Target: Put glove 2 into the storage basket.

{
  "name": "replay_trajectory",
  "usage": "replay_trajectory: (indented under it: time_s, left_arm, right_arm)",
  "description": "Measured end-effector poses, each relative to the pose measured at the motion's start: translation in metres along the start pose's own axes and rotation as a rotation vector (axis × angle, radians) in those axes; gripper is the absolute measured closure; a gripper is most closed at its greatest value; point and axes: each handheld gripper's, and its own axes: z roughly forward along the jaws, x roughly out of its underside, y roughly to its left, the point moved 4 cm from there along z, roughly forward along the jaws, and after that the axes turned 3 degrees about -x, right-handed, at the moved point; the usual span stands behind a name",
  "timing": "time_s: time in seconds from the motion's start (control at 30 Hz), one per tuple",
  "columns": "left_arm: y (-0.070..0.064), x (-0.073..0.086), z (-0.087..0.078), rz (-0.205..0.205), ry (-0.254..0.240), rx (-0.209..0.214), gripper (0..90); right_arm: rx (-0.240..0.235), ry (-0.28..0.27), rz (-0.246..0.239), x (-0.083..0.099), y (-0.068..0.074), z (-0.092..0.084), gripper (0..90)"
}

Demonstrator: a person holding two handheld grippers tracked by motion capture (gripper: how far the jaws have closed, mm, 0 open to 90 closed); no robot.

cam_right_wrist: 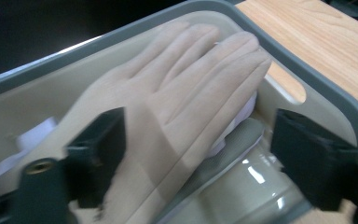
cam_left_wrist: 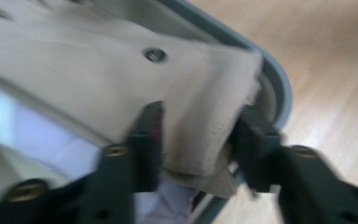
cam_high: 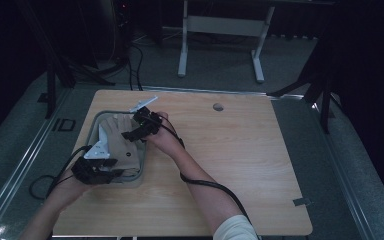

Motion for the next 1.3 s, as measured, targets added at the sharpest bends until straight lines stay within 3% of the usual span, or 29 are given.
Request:
replay_trajectory:
  time_s: [0.07,0.17,0.37,0.47,0.73,1.0,1.3]
  left_arm:
    - [0.002,-0.005,-0.005,-0.04,-0.052,-0.008,30.4]
    - [0.001,-0.012,-0.009,-0.046,-0.091,-0.03,15.8]
    - [-0.009,-0.023,-0.007,-0.059,-0.151,-0.029,13.6]
    - [-0.025,-0.036,-0.002,-0.048,-0.182,-0.003,13.3]
    - [-0.049,-0.05,0.012,-0.01,-0.182,0.033,13.3]
    - [-0.074,-0.062,0.029,0.022,-0.195,0.079,13.4]
    - [-0.095,-0.066,0.045,0.044,-0.185,0.127,13.4]
  right_arm:
    - [-0.02,-0.002,-0.014,0.002,0.001,-0.007,13.0]
    - [-0.022,-0.013,-0.017,0.006,0.003,-0.016,13.7]
    - [-0.023,-0.039,-0.02,0.014,0.006,-0.031,13.8]
    - [-0.016,-0.044,-0.057,0.023,0.008,-0.046,13.7]
    - [0.0,-0.064,-0.071,0.04,0.004,-0.072,14.2]
    - [0.014,-0.054,-0.051,0.063,-0.006,-0.092,14.4]
    - [0.018,-0.052,-0.043,0.088,-0.011,-0.11,14.5]
